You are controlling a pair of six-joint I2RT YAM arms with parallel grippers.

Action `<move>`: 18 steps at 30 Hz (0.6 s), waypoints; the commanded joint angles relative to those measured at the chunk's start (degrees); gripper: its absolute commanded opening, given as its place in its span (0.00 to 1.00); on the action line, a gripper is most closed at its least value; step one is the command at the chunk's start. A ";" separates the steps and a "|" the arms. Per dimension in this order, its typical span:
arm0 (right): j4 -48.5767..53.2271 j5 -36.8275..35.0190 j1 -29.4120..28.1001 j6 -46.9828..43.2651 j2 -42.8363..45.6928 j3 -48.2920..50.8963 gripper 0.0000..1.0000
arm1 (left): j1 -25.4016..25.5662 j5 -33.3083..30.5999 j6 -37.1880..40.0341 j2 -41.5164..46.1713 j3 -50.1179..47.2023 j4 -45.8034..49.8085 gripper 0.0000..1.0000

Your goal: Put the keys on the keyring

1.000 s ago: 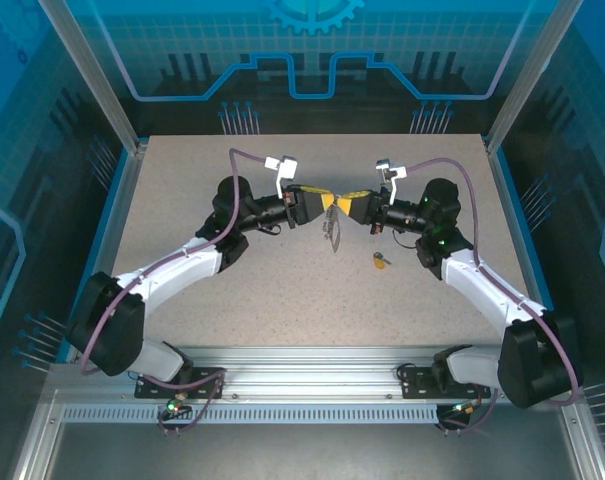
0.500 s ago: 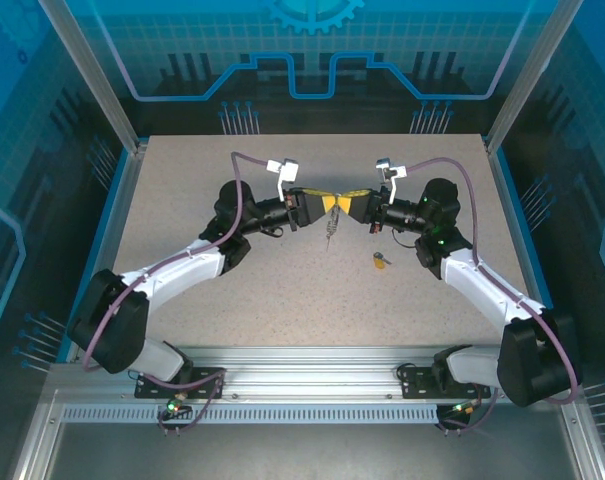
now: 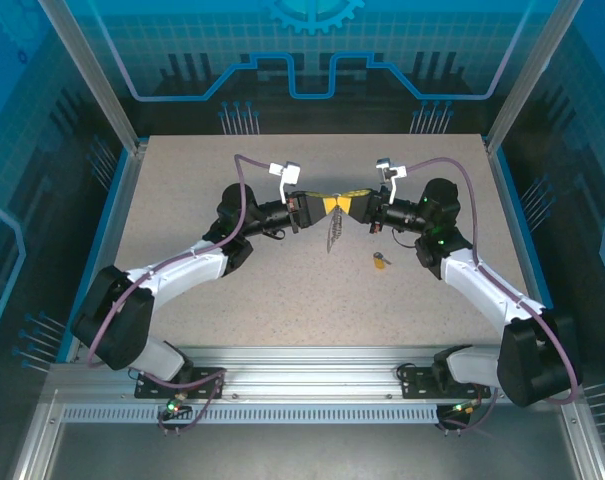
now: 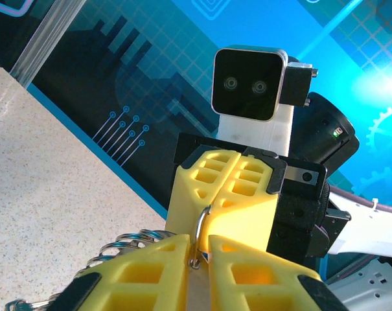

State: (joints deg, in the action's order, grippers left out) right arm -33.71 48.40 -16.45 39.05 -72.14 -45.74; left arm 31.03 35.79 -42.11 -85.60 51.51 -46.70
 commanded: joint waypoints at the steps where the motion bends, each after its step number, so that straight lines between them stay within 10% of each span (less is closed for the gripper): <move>1: -1.88 -0.86 -0.18 0.68 -0.47 0.39 0.00 | 0.88 1.47 -0.12 -0.69 -0.18 -3.73 0.15; 18: -1.54 -0.42 -0.18 0.38 -0.58 0.38 0.00 | 1.49 1.56 -0.34 -1.85 0.96 -5.48 0.07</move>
State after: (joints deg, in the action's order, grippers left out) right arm -34.04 48.05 -16.34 39.07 -72.38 -45.74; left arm 31.24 35.75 -42.19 -86.89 51.53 -48.93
